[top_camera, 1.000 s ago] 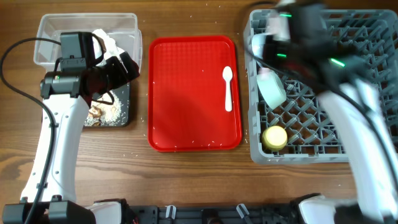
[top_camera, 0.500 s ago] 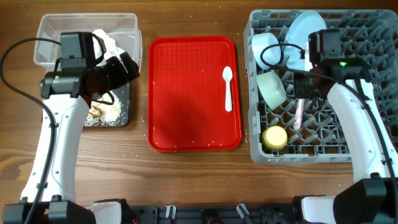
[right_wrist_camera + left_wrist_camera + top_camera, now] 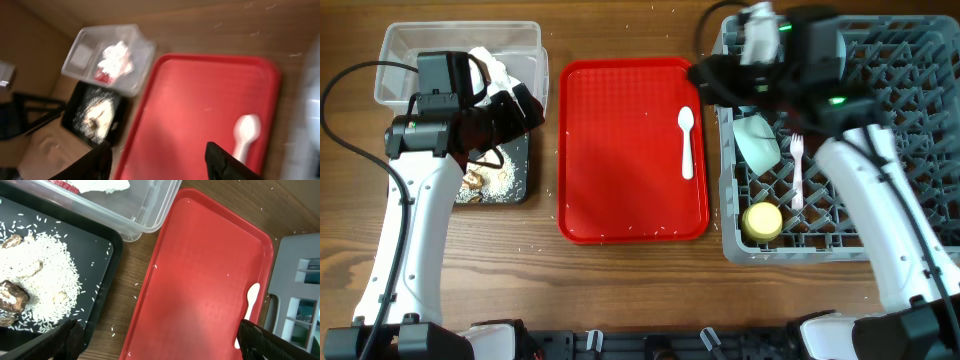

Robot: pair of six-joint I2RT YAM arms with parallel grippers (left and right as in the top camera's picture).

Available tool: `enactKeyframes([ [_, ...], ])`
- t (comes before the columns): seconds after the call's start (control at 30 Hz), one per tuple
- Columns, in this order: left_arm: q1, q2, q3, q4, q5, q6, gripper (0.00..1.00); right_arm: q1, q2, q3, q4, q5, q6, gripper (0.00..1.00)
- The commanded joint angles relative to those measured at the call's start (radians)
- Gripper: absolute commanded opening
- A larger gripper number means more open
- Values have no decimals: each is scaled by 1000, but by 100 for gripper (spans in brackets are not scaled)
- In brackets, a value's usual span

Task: Sort waste into correct bins and load items into the dishwasher rack
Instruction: 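Pick the white spoon with the right gripper and insert it in the rack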

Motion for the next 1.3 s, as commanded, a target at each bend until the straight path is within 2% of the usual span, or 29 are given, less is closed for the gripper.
enactKeyframes([
  [0.0, 5, -3, 10, 2, -6, 5, 100, 121, 112, 116, -103, 272, 127, 66],
  [0.17, 5, -3, 10, 2, -6, 5, 100, 142, 443, 327, -357, 316, 91, 64],
  [0.3, 5, -3, 10, 2, -6, 5, 100, 142, 599, 347, -401, 337, 90, 61],
  [0.63, 5, -3, 10, 2, -6, 5, 100, 142, 753, 345, -412, 400, 98, 58],
  [0.83, 5, -3, 10, 2, -6, 5, 100, 142, 762, 345, -415, 400, 74, 53],
  [0.9, 5, -3, 10, 2, -6, 5, 100, 142, 773, 345, -427, 399, 53, 42],
  [0.97, 5, -3, 10, 2, -6, 5, 100, 142, 774, 345, -433, 396, 43, 24],
  [1.07, 5, -3, 10, 2, -6, 5, 100, 142, 773, 345, -433, 373, 17, 4],
  [1.27, 5, -3, 10, 2, -6, 5, 100, 141, 742, 371, -467, 309, -29, 4],
])
